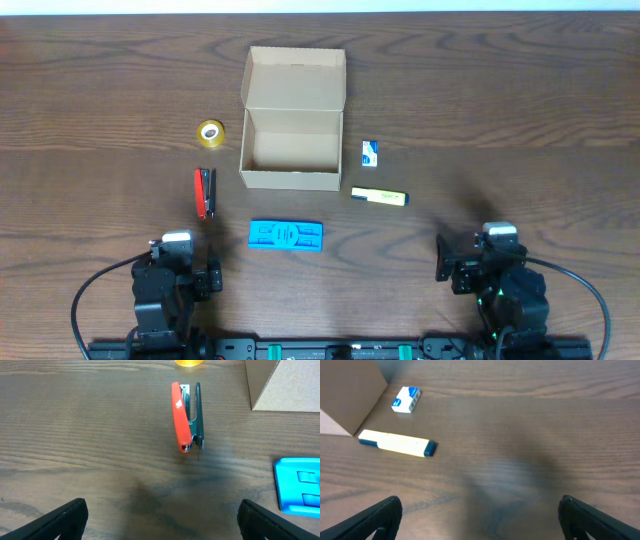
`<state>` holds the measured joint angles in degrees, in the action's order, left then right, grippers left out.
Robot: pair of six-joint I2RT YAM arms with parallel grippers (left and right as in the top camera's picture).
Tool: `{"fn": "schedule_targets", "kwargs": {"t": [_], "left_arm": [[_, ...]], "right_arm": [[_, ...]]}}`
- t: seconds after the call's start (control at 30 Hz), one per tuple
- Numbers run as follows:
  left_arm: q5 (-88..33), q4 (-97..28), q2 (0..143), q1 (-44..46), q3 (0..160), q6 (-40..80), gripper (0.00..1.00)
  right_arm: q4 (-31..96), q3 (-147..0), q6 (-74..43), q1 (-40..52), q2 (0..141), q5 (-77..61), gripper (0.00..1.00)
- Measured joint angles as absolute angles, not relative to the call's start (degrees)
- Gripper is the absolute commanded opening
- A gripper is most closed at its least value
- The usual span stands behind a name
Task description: Pack container
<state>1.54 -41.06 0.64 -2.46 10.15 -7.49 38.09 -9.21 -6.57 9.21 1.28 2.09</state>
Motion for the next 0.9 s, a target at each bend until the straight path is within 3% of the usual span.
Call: {"fn": "schedule_targets", "kwargs": {"t": [0.2, 0.9], "left_arm": [[1.5, -41.0, 0.6, -2.5, 10.1, -7.5, 0.95], [1.6, -40.9, 0.6, -2.5, 10.1, -7.5, 0.95]], "right_arm": [[37.0, -15.6, -7.2, 9.2, 11.8, 0.4, 0.99], [44.3, -66.1, -8.3, 12.9, 76.4, -9.4, 0.99]]}}
